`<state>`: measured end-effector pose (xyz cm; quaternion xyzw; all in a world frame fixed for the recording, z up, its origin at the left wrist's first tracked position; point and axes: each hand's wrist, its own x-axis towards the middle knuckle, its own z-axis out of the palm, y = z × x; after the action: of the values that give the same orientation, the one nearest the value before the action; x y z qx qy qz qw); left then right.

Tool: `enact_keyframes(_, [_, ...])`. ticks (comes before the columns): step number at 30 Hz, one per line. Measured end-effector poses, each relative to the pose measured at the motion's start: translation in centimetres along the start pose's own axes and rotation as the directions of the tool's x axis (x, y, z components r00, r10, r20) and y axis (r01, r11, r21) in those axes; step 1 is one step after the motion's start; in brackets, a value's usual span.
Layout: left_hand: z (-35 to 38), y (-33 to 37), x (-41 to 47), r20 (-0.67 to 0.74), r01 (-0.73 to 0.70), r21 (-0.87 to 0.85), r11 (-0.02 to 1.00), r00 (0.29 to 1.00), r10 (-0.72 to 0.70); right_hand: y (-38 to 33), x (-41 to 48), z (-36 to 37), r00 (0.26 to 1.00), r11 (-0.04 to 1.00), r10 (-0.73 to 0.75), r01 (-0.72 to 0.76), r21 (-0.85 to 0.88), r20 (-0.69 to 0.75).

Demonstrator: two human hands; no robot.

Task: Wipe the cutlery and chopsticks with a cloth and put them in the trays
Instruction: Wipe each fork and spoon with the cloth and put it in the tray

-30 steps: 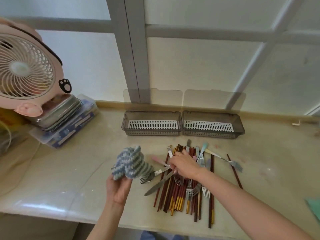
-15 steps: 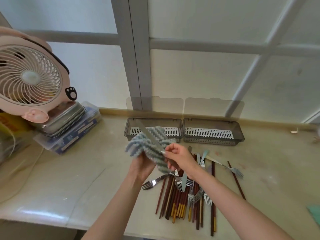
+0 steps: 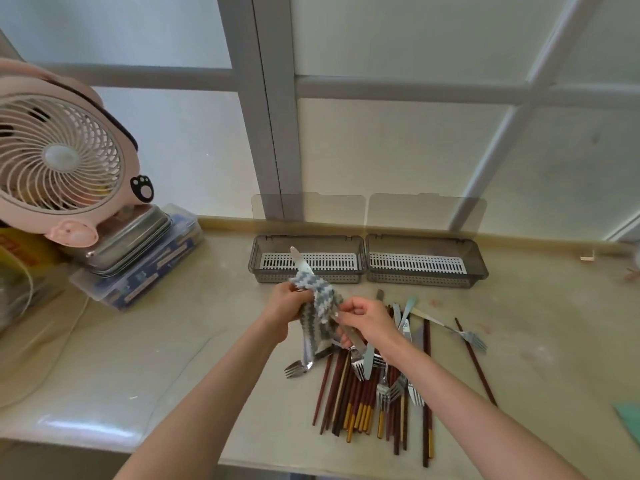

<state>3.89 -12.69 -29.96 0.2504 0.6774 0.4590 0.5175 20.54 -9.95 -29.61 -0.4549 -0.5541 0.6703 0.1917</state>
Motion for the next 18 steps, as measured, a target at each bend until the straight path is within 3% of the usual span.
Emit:
enact_keyframes(6, [-0.3, 1.3, 1.7, -0.173, 0.052, -0.237, 0.97, 0.98, -0.095, -0.5, -0.4, -0.1, 0.999, 0.995, -0.036, 0.034, 0.091, 0.016])
enact_keyframes(11, [-2.0, 2.6, 4.3, -0.204, 0.08, -0.346, 0.935, 0.966, -0.159, -1.1, -0.5, -0.2, 0.999, 0.994, -0.054, 0.053, 0.091, 0.007])
enact_keyframes(14, [-3.4, 3.3, 5.2, -0.171, 0.051, -0.467, 0.883, 0.974, -0.147, -1.2, -0.5, -0.5, 0.997, 0.994, -0.081, 0.08, 0.079, 0.004])
enact_keyframes(18, [-5.4, 3.9, 4.4, 0.046, -0.029, -0.419, 0.907, 0.997, 0.054, -1.0, -0.9, -1.3, 0.991, 0.982, -0.108, 0.119, 0.15, -0.078])
